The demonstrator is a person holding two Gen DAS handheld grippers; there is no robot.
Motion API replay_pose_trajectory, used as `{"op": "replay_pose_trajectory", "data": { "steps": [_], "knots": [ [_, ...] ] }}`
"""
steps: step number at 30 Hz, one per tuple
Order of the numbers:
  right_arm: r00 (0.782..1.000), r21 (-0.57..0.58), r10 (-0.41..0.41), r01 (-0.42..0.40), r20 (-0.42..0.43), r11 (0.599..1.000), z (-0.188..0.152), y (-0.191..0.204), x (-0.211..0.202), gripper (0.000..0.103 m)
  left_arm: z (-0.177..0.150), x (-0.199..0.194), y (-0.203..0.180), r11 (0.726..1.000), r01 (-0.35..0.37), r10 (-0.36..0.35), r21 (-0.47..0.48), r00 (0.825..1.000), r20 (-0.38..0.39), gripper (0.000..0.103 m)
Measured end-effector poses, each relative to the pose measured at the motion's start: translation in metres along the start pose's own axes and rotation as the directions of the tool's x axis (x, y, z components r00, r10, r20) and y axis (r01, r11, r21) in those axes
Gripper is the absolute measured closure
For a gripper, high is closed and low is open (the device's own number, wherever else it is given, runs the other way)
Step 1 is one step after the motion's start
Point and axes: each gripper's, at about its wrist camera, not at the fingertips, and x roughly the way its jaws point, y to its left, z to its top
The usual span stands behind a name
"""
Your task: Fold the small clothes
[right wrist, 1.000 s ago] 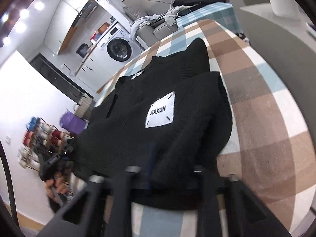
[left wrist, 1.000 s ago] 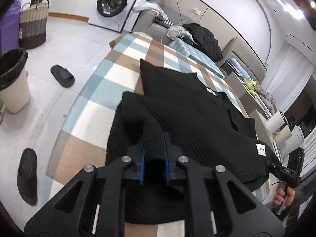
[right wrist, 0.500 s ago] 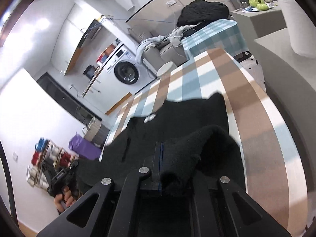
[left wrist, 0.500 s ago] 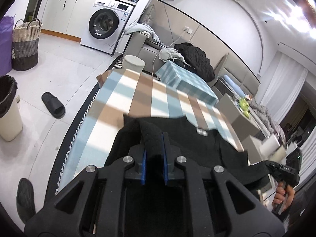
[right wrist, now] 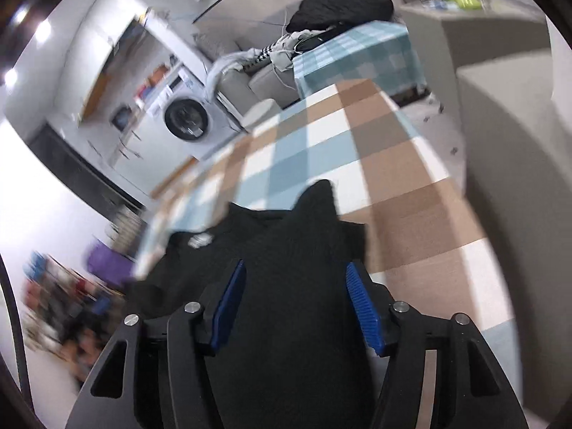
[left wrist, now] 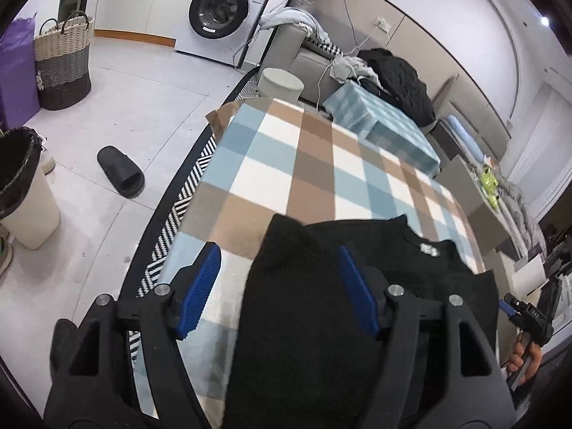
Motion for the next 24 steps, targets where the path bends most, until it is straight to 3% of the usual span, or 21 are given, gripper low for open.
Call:
{"op": "replay_pose_trajectory", "data": {
  "steps": [9, 14, 16, 18, 20, 22, 24],
  "knots": [
    [0.996, -0.107, -0.089, 0.089, 0.007, 0.990, 0.006, 0.009, 0.022, 0.043, -0.009, 0.029, -0.023, 0.988, -0.060, 0.066, 0.143, 0.997, -0.037, 0.038],
    [0.986, -0.161, -0.166, 0.165, 0.004, 0.973, 0.019, 0.016, 0.045, 0.043, -0.007, 0.051, -0.033, 0.966, -0.129, 0.147, 0.223, 0.987, -0.065, 0.038],
    [0.984, -0.193, -0.177, 0.176, 0.010, 0.965, 0.020, 0.018, 0.052, 0.057, -0.007, 0.058, -0.033, 0.962, -0.132, 0.154, 0.240, 0.986, -0.072, 0.038],
    [0.980, -0.216, -0.197, 0.198, 0.029, 0.956, 0.019, 0.019, 0.053, 0.068, -0.007, 0.064, -0.034, 0.958, -0.130, 0.155, 0.257, 0.985, -0.079, 0.043],
    [0.980, -0.213, -0.190, 0.198, 0.059, 0.957, 0.018, 0.019, 0.048, 0.078, -0.007, 0.073, -0.033, 0.952, -0.152, 0.180, 0.267, 0.980, -0.084, 0.066],
    [0.981, -0.206, -0.170, 0.186, 0.092, 0.961, 0.018, 0.018, 0.040, 0.087, -0.007, 0.077, -0.033, 0.954, -0.128, 0.157, 0.270, 0.983, -0.090, 0.078],
    [0.982, -0.185, -0.149, 0.168, 0.113, 0.968, 0.018, 0.015, 0.033, 0.089, -0.007, 0.077, -0.035, 0.953, -0.122, 0.148, 0.278, 0.986, -0.075, 0.088]
  ]
}}
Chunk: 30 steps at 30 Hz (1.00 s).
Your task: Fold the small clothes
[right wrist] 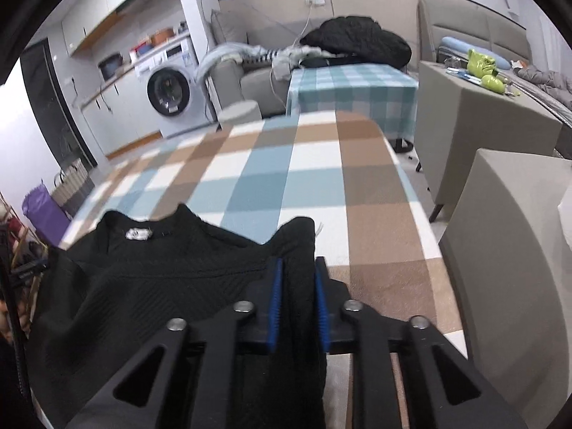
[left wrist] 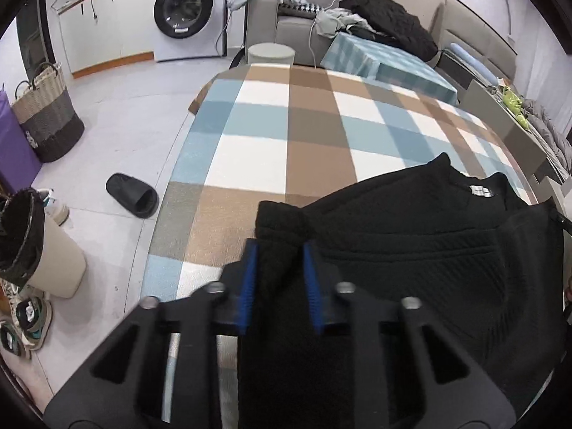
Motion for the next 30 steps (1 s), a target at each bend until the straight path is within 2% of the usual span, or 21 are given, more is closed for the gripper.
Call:
{"op": "replay_pose_trajectory", "data": {
  "steps": [2, 6, 11, 16, 22, 26, 29, 30],
  "knots": [
    [1.000, 0.002, 0.013, -0.013, 0.026, 1.000, -0.001, 0.000, -0.006, 0.090, 0.000, -0.005, -0.002, 1.000, -0.002, 0.002, 0.010, 1.000, 0.022, 0.095],
    [0.997, -0.011, 0.049, -0.049, 0.062, 0.999, 0.000, 0.003, -0.018, 0.090, 0.000, -0.023, -0.002, 1.000, 0.004, -0.005, 0.012, 0.996, 0.090, 0.097],
    [0.989, -0.015, 0.091, -0.090, 0.117, 0.996, 0.000, 0.004, -0.032, 0.094, 0.002, -0.047, 0.009, 0.999, 0.036, -0.031, -0.031, 0.987, 0.160, 0.098],
    [0.976, -0.014, 0.117, -0.116, 0.185, 0.993, 0.001, 0.005, -0.043, 0.097, 0.007, -0.057, 0.026, 0.991, 0.097, -0.079, -0.097, 0.981, 0.179, 0.098],
    [0.964, 0.058, 0.091, -0.109, 0.249, 0.992, 0.013, -0.004, -0.051, 0.098, 0.022, -0.059, 0.025, 0.991, 0.082, -0.060, -0.103, 0.979, 0.197, 0.098],
    [0.977, 0.095, 0.034, -0.055, 0.208, 0.994, 0.022, -0.008, -0.037, 0.098, 0.039, -0.050, 0.017, 0.993, 0.070, -0.050, -0.098, 0.979, 0.195, 0.098],
    [0.997, 0.105, 0.011, -0.020, 0.081, 0.994, 0.020, -0.008, -0.013, 0.090, 0.044, -0.030, 0.011, 0.993, 0.031, -0.018, -0.111, 0.993, 0.115, 0.095],
    [0.998, 0.106, 0.011, -0.016, 0.054, 0.994, 0.018, -0.008, -0.009, 0.084, 0.043, -0.025, 0.010, 0.994, 0.022, -0.013, -0.111, 0.996, 0.083, 0.094]
  ]
}}
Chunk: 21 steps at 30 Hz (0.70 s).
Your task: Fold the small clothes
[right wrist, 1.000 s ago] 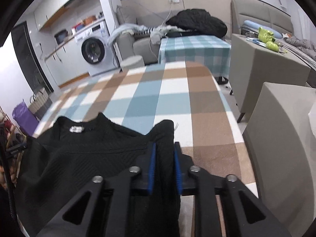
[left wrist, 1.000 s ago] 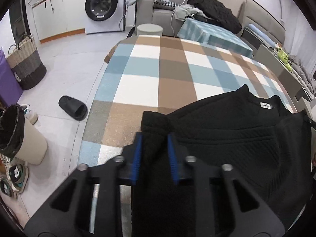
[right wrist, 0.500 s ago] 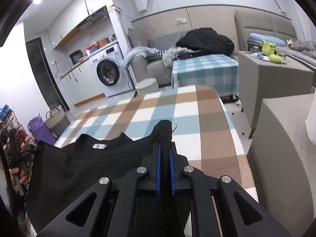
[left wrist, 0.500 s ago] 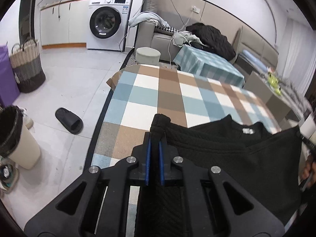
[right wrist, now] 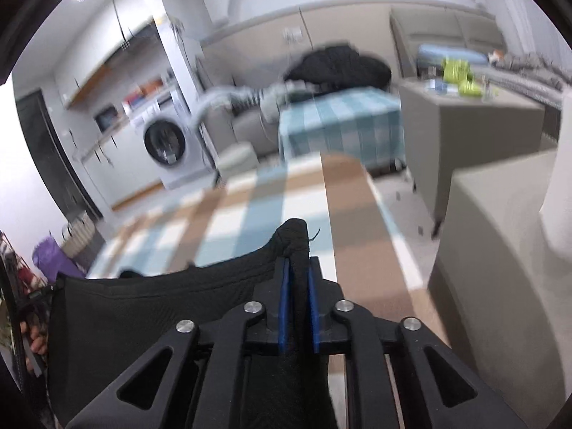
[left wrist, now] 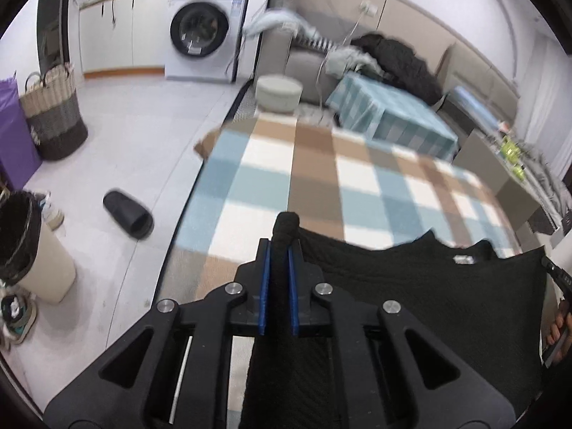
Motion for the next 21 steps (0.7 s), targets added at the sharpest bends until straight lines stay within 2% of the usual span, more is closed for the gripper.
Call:
{"op": "replay_pose_trajectory", "data": {
  "steps": [4, 11, 13, 16, 21],
  "knots": [
    [0.998, -0.017, 0.003, -0.004, -0.063, 1.000, -0.016, 0.000, 0.003, 0.063, -0.013, 0.004, 0.001, 1.000, -0.019, 0.019, -0.004, 0.999, -0.030, 0.084],
    [0.983, -0.018, 0.031, -0.035, -0.178, 0.999, -0.049, 0.004, -0.017, 0.056, -0.040, -0.034, 0.008, 0.999, 0.016, -0.016, -0.045, 1.000, -0.005, 0.052],
    [0.979, -0.003, 0.058, -0.059, -0.196, 0.998, -0.062, 0.004, -0.028, 0.048, -0.054, -0.052, 0.006, 0.999, 0.031, -0.031, -0.040, 1.000, 0.005, 0.048],
    [0.974, 0.013, 0.084, -0.083, -0.211, 0.996, -0.084, 0.004, -0.050, 0.041, -0.078, -0.077, 0.002, 0.999, 0.044, -0.044, -0.027, 0.999, 0.004, 0.036],
    [0.966, 0.039, 0.110, -0.104, -0.235, 0.994, -0.128, 0.002, -0.085, 0.039, -0.127, -0.115, -0.007, 0.999, 0.047, -0.047, 0.010, 0.999, 0.000, 0.030]
  ]
}}
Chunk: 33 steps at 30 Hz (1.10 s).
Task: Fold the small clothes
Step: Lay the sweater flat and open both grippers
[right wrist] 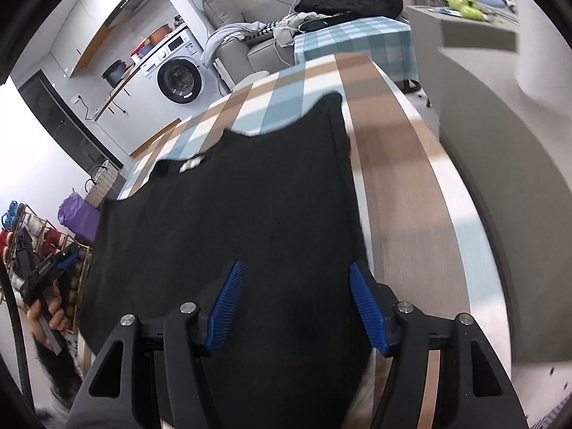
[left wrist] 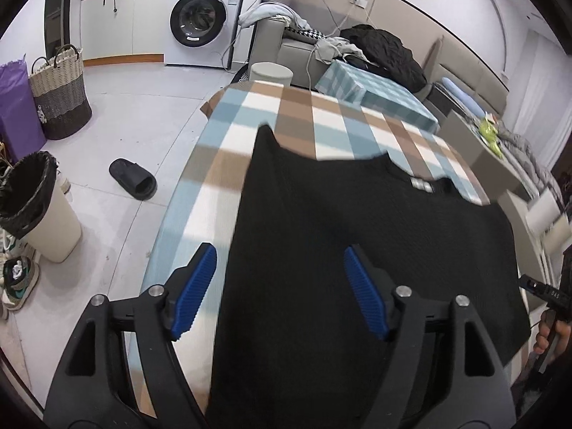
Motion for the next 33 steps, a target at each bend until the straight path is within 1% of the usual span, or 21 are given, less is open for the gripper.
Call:
{"op": "replay_pose_trajectory", "data": {
  "steps": [2, 4, 6, 8, 11, 14, 15, 16, 17, 18, 19, 20, 21, 23, 24, 27, 29, 32, 33],
  "knots": [
    [1.000, 0.000, 0.011, -0.011, -0.003, 1.000, -0.019, 0.000, -0.008, 0.039, -0.019, -0.009, -0.002, 1.000, -0.001, 0.001, -0.004, 1.000, -0.004, 0.029],
    [0.999, 0.029, 0.039, -0.040, 0.032, 0.999, -0.038, -0.003, -0.018, 0.038, -0.040, -0.018, -0.005, 1.000, 0.005, -0.005, -0.004, 1.000, -0.012, 0.029],
    [0.996, 0.050, 0.070, -0.072, 0.047, 0.996, -0.054, -0.005, -0.026, 0.038, -0.058, -0.026, -0.008, 1.000, 0.010, -0.009, 0.006, 1.000, -0.024, 0.029],
    [0.996, 0.060, 0.068, -0.071, 0.053, 0.996, -0.064, -0.005, -0.032, 0.038, -0.070, -0.032, -0.007, 1.000, 0.004, -0.004, -0.001, 1.000, -0.021, 0.029],
    [0.995, 0.071, 0.086, -0.090, 0.059, 0.993, -0.076, -0.006, -0.038, 0.038, -0.088, -0.039, -0.007, 1.000, 0.001, -0.001, 0.010, 0.999, -0.042, 0.029],
    [0.996, 0.073, 0.072, -0.076, 0.055, 0.994, -0.083, -0.005, -0.037, 0.039, -0.101, -0.043, -0.006, 1.000, -0.023, 0.024, 0.017, 0.999, -0.043, 0.029],
    [0.995, 0.070, 0.075, -0.080, 0.066, 0.994, -0.085, -0.004, -0.038, 0.043, -0.105, -0.045, -0.007, 0.999, -0.027, 0.028, 0.025, 0.999, -0.043, 0.029],
    [0.994, 0.066, 0.079, -0.083, 0.069, 0.994, -0.085, -0.002, -0.039, 0.052, -0.105, -0.045, -0.006, 0.999, -0.033, 0.034, 0.030, 0.999, -0.040, 0.029],
    [0.994, 0.060, 0.079, -0.084, 0.075, 0.995, -0.084, 0.000, -0.040, 0.058, -0.106, -0.046, -0.006, 0.999, -0.040, 0.041, 0.029, 0.998, -0.036, 0.029],
    [0.991, 0.045, 0.085, -0.089, 0.100, 0.995, -0.085, 0.004, -0.046, 0.064, -0.107, -0.046, -0.005, 0.999, -0.044, 0.045, 0.026, 0.998, -0.034, 0.029],
    [0.987, 0.030, 0.101, -0.106, 0.125, 0.994, -0.081, 0.006, -0.050, 0.069, -0.107, -0.047, -0.003, 0.999, -0.042, 0.043, 0.020, 0.999, -0.032, 0.029],
    [0.978, 0.011, 0.133, -0.137, 0.160, 0.991, -0.081, 0.009, -0.055, 0.071, -0.105, -0.048, -0.001, 0.999, -0.041, 0.041, 0.015, 0.999, -0.028, 0.029],
    [0.957, -0.010, 0.206, -0.208, 0.202, 0.978, -0.083, 0.011, -0.065, 0.071, -0.104, -0.048, 0.000, 0.999, -0.043, 0.043, 0.008, 0.999, -0.022, 0.029],
    [0.932, 0.007, 0.299, -0.307, 0.206, 0.952, -0.084, 0.006, -0.069, 0.071, -0.102, -0.047, 0.003, 0.999, -0.039, 0.039, -0.001, 0.999, -0.020, 0.029],
    [0.929, 0.023, 0.311, -0.322, 0.200, 0.947, -0.084, 0.003, -0.068, 0.071, -0.102, -0.048, 0.005, 0.999, -0.034, 0.034, -0.007, 0.999, -0.025, 0.029],
    [0.942, 0.045, 0.283, -0.295, 0.180, 0.955, -0.086, -0.002, -0.064, 0.071, -0.101, -0.047, 0.011, 0.999, -0.041, 0.040, -0.027, 0.999, -0.030, 0.029],
    [0.943, 0.058, 0.283, -0.297, 0.176, 0.953, -0.087, -0.004, -0.062, 0.071, -0.101, -0.046, 0.016, 0.998, -0.038, 0.037, -0.041, 0.999, -0.032, 0.029],
    [0.962, 0.066, 0.214, -0.228, 0.167, 0.971, -0.083, -0.003, -0.056, 0.071, -0.103, -0.044, 0.024, 0.997, -0.033, 0.030, -0.071, 0.999, -0.045, 0.029],
    [0.964, 0.070, 0.203, -0.217, 0.173, 0.974, -0.084, -0.003, -0.054, 0.075, -0.103, -0.044, 0.027, 0.996, -0.035, 0.032, -0.078, 0.998, -0.046, 0.029]
  ]
}}
